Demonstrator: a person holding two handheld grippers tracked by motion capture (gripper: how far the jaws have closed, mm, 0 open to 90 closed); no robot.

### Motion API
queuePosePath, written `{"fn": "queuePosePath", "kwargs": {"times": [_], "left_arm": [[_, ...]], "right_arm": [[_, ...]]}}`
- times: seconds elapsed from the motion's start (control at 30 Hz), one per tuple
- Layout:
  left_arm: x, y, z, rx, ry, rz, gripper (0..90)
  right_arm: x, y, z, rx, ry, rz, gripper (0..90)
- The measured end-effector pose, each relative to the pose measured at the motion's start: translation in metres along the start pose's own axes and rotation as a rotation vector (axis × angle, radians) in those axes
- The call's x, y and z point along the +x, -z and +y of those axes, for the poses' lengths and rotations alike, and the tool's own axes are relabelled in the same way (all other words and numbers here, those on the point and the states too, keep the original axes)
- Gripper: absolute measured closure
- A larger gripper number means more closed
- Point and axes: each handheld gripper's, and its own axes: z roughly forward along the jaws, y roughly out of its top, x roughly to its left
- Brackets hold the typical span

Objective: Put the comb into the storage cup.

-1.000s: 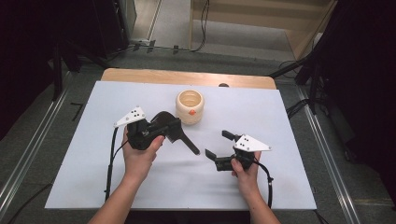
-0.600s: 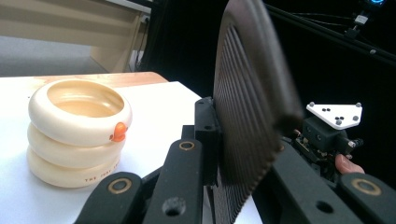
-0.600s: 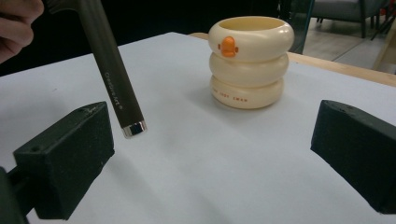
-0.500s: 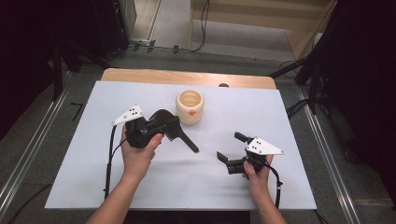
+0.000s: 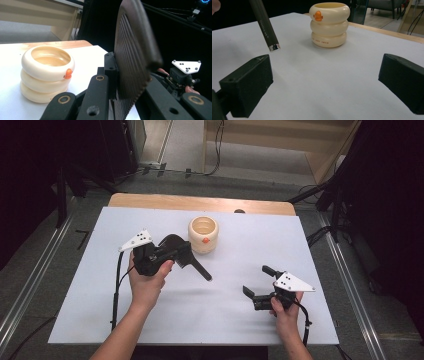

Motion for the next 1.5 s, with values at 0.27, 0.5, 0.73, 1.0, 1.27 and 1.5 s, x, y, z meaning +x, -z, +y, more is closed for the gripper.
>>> {"fn": "queuePosePath", "kwargs": {"times": [0.27, 0.5, 0.73, 1.0, 1.27, 1.5], "left_arm": [[0.003, -0.002, 0.004, 0.006, -0.005, 0.006, 84.4], [0.006, -0.004, 0.01, 0.004, -0.012, 0.008, 84.4], [0.009, -0.007, 0.017, 0.004, -0.01, 0.009, 84.4], [0.018, -0.011, 0.025, -0.004, 0.01, 0.023, 84.4], [0.021, -0.014, 0.032, 0.002, 0.002, 0.03, 84.4], [0.024, -0.017, 0.037, 0.005, -0.002, 0.036, 84.5]], "right_arm": [[-0.006, 0.01, -0.007, 0.008, -0.002, -0.019, 0.0], [-0.013, 0.021, -0.011, 0.003, -0.009, -0.039, 0.0], [-0.02, 0.033, -0.016, 0.003, -0.027, -0.058, 0.0], [-0.027, 0.044, -0.02, 0.002, -0.033, -0.08, 0.0], [-0.034, 0.054, -0.026, 0.007, -0.033, -0.099, 0.0], [-0.035, 0.058, -0.029, 0.012, -0.032, -0.106, 0.0]]}}
